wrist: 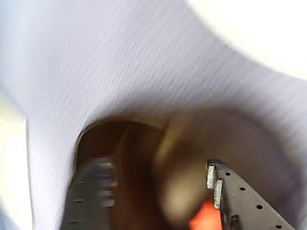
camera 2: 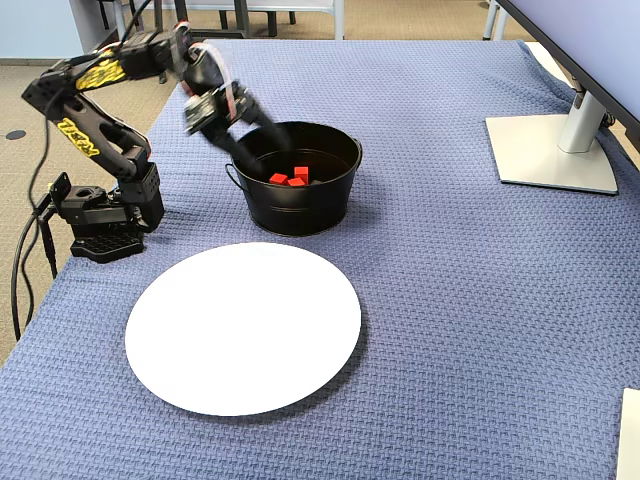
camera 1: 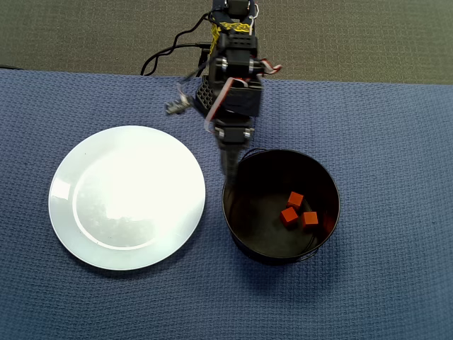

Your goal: Pick up the red cubes from the white plate and place them in the black recipient

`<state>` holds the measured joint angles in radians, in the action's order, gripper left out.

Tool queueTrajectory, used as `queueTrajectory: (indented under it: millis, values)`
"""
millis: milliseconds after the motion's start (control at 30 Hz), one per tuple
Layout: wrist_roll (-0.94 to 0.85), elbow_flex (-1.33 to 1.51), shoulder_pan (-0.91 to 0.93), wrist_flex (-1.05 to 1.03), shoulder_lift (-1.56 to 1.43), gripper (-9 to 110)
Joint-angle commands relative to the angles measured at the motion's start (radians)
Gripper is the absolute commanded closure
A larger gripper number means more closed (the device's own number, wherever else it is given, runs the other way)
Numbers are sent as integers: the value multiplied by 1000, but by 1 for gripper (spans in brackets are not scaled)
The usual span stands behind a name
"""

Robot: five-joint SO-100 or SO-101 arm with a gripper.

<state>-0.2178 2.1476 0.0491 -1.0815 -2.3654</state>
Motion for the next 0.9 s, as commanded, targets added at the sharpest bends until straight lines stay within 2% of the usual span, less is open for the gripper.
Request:
queueTrajectory:
  millis: [0,167,367,667,867]
  values:
    - [-60,121,89,-8,-163,89]
    - [-98,282,192,-21,-288,93]
    - [-132,522,242,57,-440,98]
    - [-64,733,97,17,-623,101]
    - [-25,749,118,-5,-643,101]
